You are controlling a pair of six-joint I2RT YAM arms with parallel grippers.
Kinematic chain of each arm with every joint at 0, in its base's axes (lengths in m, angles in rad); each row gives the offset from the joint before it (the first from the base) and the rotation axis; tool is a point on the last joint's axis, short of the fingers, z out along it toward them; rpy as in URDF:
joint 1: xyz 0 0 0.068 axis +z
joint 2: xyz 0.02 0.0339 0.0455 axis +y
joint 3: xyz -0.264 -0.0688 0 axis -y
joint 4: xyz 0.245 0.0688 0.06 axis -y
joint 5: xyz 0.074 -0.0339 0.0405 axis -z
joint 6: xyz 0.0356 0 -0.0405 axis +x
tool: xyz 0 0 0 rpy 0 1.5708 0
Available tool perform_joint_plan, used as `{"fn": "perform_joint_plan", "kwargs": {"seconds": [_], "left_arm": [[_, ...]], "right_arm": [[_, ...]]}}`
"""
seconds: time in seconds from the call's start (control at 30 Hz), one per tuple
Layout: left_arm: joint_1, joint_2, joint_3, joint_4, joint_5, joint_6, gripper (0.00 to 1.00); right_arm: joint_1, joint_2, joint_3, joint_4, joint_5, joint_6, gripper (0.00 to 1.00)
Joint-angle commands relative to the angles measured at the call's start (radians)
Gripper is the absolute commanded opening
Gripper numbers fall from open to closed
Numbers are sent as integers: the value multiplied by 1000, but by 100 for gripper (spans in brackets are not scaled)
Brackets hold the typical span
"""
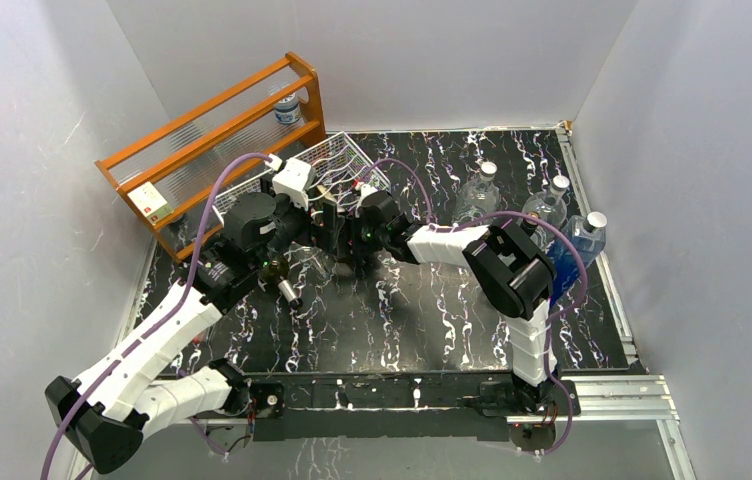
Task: Put the wine bottle on the wine rack
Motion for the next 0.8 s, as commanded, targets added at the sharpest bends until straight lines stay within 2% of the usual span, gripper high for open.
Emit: {"fn": "perform_joint_plan", "kwargs": {"seconds": [0.0,0.37,0.6,0.77], "left_arm": [[-1,-35,43,-17,-17,4,98],[-1,-79,60,-40,-27,-5,98],[-1,-124,51,-60,-30,-20,98],[-1,-158,27,-62,-18,-36,98]], "right_arm": [[4,-93,22,73,41,-15,91],[-1,-266,-66,-9,142,-47,96],[-9,-475,-95,-206,246,-105,93],[-13,-656,-116,-370,422,-167,93]]}}
